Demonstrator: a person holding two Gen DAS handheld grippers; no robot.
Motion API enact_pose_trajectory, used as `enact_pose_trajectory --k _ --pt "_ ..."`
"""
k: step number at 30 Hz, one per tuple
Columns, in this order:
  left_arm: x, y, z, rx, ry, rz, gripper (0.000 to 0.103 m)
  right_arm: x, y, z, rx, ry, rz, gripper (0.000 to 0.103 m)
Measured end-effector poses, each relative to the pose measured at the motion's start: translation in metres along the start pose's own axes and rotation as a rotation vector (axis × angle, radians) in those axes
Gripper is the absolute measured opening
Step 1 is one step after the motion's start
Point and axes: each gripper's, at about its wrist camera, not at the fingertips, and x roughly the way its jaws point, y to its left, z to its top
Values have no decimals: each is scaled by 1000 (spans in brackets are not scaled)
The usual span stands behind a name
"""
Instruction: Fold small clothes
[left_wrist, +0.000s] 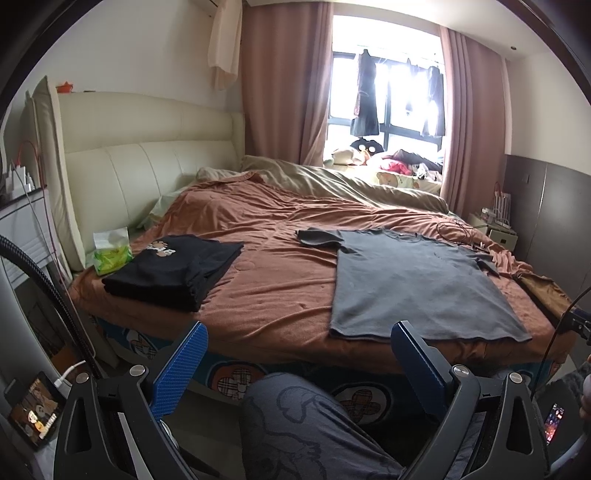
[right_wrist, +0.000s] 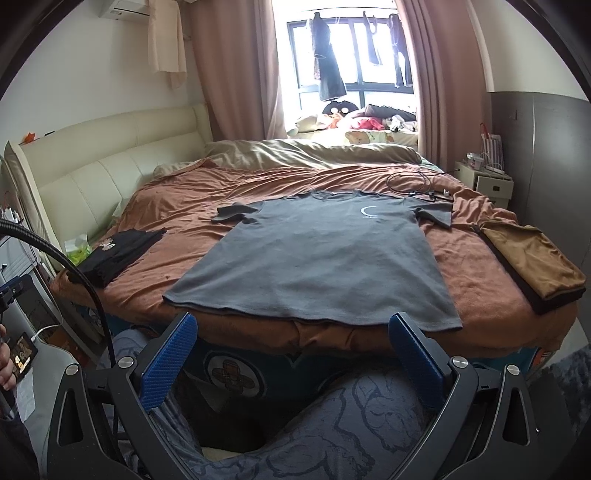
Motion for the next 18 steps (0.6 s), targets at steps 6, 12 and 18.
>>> enact_pose_trajectory --k 6,12,18 --pt "-1 0 0 -3 4 -8 100 1 0 0 4 2 -1 103" --pt "-1 0 0 -7 7 -11 100 2 -1 0 4 6 -8 103" --pt "-1 1 0 -5 7 -10 100 1 -1 0 -1 0 1 103"
